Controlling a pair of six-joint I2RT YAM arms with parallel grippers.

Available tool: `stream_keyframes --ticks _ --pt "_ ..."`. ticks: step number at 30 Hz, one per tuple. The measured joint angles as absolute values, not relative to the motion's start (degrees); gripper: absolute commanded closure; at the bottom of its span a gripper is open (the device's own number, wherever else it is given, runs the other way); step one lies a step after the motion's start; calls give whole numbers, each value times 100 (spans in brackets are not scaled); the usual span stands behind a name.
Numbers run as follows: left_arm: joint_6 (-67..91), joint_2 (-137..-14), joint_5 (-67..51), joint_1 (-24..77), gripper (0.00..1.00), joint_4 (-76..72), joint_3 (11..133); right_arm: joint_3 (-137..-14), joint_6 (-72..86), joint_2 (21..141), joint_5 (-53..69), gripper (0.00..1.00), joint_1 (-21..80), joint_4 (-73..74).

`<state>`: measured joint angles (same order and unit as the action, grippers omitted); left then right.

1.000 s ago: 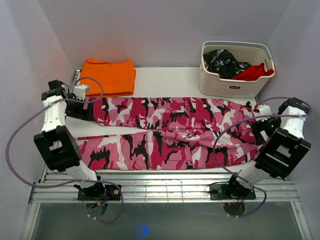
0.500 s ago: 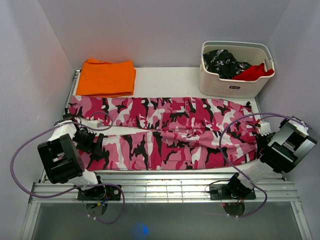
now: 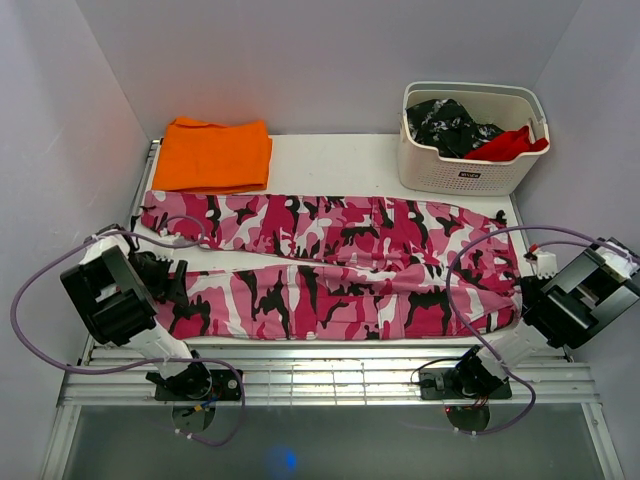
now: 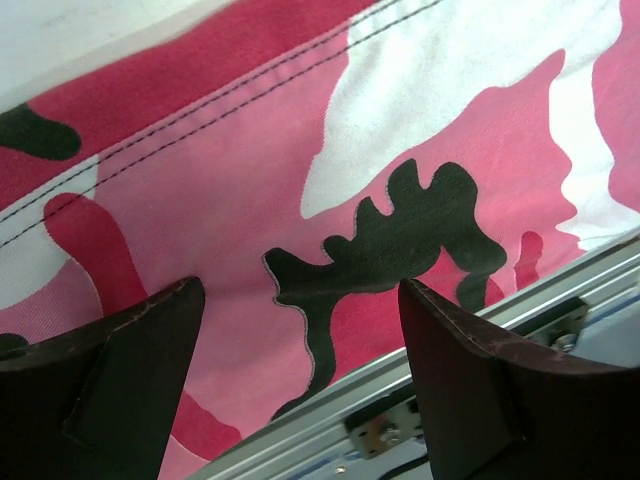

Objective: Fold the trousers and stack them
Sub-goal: Flatten the trousers out

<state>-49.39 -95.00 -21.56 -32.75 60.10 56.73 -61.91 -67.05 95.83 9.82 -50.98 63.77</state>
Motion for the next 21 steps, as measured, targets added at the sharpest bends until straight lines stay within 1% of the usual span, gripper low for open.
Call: stream_keyframes --ticks 3,8,11,15,18,21 --pt "-5384 -9494 -2263 -3312 5 6110 5778 -6342 -6803 9579 963 29 -5103 6582" --pt "-5586 -9365 -2709 -3168 5 6351 6375 -7050 -6698 9452 1341 31 -4762 6700" --pt "-5242 -9275 -3000 -2888 5 6152 6941 -7384 -6453 9179 1684 31 -4130 6361" --pt "-4438 -9406 -3173 -2504 7 5413 7481 -7406 -5927 8875 1986 37 -2956 5756" --pt "-3789 -9972 -3096 -2233 8 4858 7900 -7406 -5474 9102 2014 42 -2106 5301" --pt "-3186 -10895 -2847 -1975 9 4486 8449 -7404 -5148 9596 1959 45 -1671 4923"
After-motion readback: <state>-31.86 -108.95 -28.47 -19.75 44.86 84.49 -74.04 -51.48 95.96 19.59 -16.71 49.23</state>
